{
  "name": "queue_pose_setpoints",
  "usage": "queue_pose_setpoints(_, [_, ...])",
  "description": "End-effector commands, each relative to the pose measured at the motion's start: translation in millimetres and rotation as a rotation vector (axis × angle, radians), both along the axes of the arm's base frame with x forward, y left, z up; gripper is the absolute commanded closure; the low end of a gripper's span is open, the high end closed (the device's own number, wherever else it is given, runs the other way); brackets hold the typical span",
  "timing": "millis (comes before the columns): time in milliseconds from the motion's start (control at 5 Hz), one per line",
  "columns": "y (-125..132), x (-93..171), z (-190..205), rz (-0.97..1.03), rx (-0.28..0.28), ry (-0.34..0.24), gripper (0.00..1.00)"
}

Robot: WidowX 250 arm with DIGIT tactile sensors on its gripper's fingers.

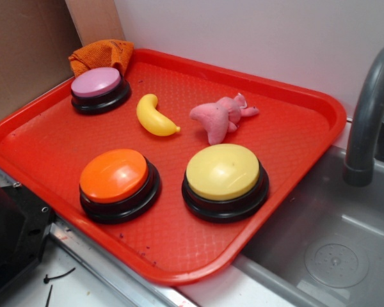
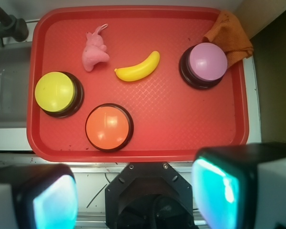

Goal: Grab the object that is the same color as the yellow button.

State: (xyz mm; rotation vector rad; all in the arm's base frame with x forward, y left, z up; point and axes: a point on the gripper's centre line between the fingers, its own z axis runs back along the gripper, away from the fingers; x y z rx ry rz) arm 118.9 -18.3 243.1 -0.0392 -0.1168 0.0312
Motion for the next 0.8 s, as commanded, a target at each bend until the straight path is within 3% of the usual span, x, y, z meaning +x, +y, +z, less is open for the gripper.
queue_pose_setpoints(0, [0, 0, 0, 0.000, 0.000, 0.000, 0.00])
queue_pose_setpoints(200, [3, 3, -13, 0.214, -0.097, 0.008, 0.00])
queue_pose_setpoints(600, [22, 27, -51, 0.686, -0.075, 0.008, 0.00])
